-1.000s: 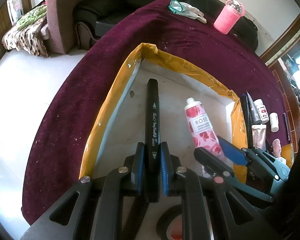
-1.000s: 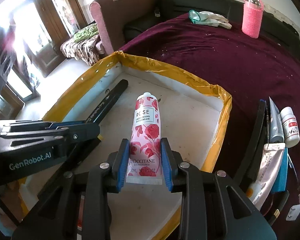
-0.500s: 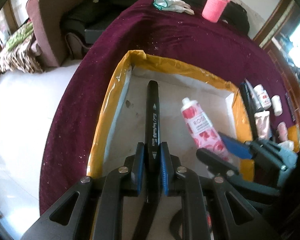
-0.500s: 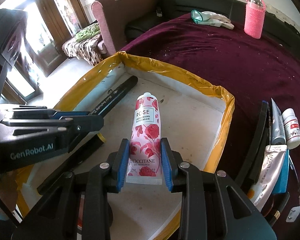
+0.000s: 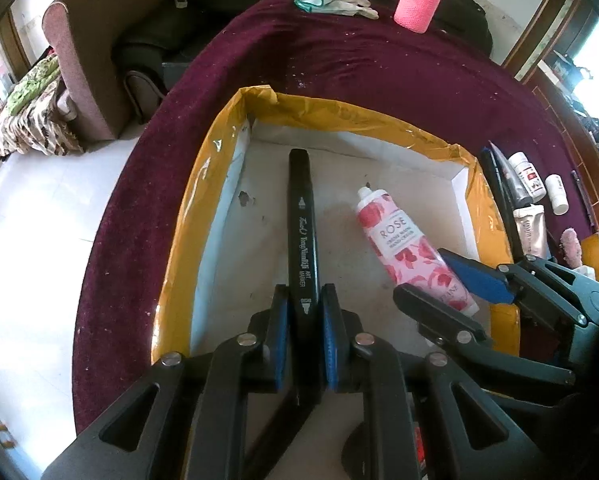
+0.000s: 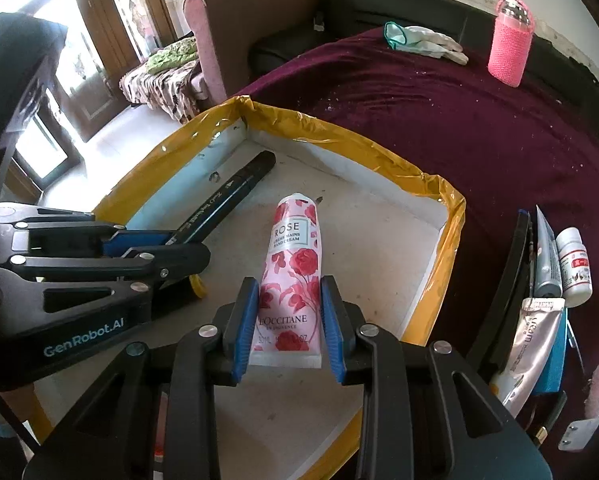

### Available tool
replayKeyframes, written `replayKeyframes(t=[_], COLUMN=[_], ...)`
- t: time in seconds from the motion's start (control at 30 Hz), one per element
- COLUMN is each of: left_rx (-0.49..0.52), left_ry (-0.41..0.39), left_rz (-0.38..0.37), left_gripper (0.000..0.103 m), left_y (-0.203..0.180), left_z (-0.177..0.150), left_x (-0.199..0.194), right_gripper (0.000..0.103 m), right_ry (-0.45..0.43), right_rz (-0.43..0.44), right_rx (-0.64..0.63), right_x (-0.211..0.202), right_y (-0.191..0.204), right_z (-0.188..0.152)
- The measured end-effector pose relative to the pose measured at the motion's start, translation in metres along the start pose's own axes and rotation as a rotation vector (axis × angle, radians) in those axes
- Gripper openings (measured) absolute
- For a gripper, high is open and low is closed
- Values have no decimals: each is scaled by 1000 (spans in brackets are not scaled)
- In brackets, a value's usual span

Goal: Organize objects
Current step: 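Lower cream tube into tray with right tool while left tool releases marker there, then grasp black lipstick with right tool while left tool grasps the silver tube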

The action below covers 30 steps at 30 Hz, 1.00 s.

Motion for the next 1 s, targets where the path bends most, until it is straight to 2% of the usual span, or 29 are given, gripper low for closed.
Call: replayKeyframes(t=[0.13,0.17,0.23,0.3,0.4,0.5,0.57,0.63,0.77,1.0], left_rx=[-47,-66,-96,-121,-149,-103,-62,-33,-11,49], left_ry=[-13,-15,-55,-108,-193,-287,-316,-318,-287,-256], left_rz=[-71,-92,-131,-125,-103,-62,-57,-79,-141,-137], left_gripper=[18,24,32,40,40,40,40,40,40,40], left_y=[7,6,10,12,8,-23,-49,-81,-126,-179], left_z=[0,-3,-6,-11,-26,-48,-58,-67,-78,-80], left_x=[-8,-11,-23,-38,-66,-99,-111,-117,-118,-116], right_gripper=[30,32,41,43,43,43,44,48,48,50], right_ry=[-11,-27,-55,-96,-158,-222,-252,-272,-288,-322], right_rz=[41,68,109,123,167,220,237,235,205,153], right_rx=[18,34,53,74,110,149,166,178,213,307], right_x=[-4,-8,-18,-33,-62,-97,-117,-134,-157,-185], right_y=[-5,-7,-11,-16,-23,-32,-37,-43,-63,-101], right_z=[0,0,0,-3,-14,-35,-52,-70,-104,-147])
Point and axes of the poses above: each gripper's, at about its wrist camera, not at the fingertips, and x roughly the way its jaws point, y to its left, z to its top, the point moved 3 cm from there along x, roughly the way its jaws point, and after that the axes turned 13 degrees about z, right-handed, at the moved point
